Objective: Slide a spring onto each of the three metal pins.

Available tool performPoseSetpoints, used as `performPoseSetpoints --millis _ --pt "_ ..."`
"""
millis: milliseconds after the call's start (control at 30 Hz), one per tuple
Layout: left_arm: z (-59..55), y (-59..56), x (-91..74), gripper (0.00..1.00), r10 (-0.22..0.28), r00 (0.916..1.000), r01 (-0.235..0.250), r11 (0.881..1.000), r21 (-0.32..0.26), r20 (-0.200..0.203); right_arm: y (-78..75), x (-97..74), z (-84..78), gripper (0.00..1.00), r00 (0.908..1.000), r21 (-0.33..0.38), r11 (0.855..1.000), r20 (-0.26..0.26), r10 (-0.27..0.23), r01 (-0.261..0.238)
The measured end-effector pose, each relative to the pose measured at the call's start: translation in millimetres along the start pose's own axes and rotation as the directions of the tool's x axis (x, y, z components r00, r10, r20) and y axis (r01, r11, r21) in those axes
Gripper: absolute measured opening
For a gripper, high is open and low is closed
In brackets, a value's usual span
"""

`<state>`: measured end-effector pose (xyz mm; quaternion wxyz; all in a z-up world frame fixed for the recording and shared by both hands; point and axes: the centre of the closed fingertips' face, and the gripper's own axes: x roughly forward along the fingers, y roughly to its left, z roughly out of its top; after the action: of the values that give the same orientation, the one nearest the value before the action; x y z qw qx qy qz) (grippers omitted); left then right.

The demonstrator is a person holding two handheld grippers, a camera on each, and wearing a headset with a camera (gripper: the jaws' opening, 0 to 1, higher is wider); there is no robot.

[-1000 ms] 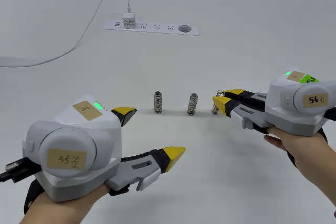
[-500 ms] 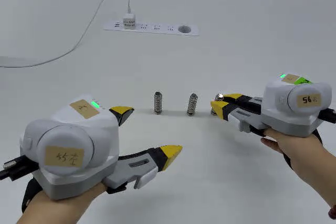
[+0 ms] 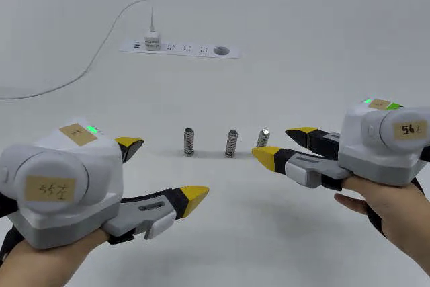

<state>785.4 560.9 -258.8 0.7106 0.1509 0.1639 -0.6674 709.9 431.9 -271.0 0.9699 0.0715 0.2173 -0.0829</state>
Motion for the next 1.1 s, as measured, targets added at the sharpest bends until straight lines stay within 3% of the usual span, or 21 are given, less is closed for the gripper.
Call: performPoseSetpoints --millis 400,633,900,1100 --pt "-0.5 -3.6 -16.1 0.82 -0.017 0.9997 0.017 1.0 0.002 -0.02 18.8 -39.0 -5.7 0.7 0.9994 0.07 0.998 -0.035 0.005 -0.002" --pt "-11.2 -1.8 -28.8 0.88 -0.004 0.9988 0.004 1.0 -0.005 -0.049 30.4 -60.8 -9.6 0.82 0.9996 0.091 0.996 -0.026 0.013 -0.011" --pt "-19.1 -0.8 -40.3 0.92 0.006 0.9984 -0.008 0.999 -0.033 -0.056 39.5 -68.5 -14.4 0.9 0.9994 0.057 0.998 -0.028 0.021 -0.019" --pt "-18.7 -1.2 -42.9 0.96 0.009 0.9986 -0.011 0.999 -0.045 -0.052 42.0 -69.3 -16.2 0.95 0.9994 0.068 0.997 -0.023 0.025 -0.024"
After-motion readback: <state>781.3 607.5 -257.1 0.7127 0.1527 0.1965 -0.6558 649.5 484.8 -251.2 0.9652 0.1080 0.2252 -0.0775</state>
